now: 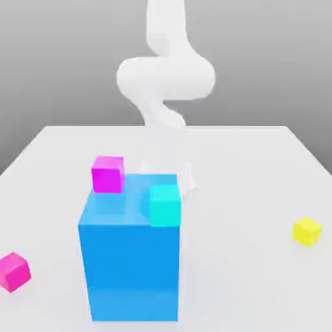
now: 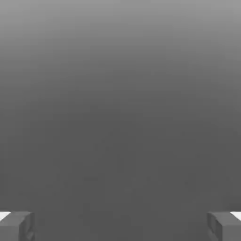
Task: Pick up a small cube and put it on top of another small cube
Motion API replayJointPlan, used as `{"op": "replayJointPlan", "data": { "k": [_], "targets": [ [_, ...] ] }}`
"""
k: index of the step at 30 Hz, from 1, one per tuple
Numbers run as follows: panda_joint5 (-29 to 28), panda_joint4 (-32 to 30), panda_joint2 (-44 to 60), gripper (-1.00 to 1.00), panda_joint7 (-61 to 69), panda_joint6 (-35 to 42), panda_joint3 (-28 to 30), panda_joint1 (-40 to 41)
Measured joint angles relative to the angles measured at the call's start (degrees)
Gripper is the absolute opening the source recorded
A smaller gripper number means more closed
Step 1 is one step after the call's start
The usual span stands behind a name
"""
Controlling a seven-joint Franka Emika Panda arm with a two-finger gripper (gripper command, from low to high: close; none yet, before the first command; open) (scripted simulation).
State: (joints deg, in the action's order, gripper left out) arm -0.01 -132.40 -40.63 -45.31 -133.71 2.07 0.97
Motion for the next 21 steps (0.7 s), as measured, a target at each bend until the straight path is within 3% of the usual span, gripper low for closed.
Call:
{"op": "replayJointPlan", "data": {
  "k": [11, 21],
  "targets": [
    [2.2, -2.8, 23.0, 0.00, 4.0, -8.6, 10.2, 4.5],
    [9.0, -5.1, 44.1, 0.00, 11.0, -16.1, 16.7, 12.3]
  ]
}}
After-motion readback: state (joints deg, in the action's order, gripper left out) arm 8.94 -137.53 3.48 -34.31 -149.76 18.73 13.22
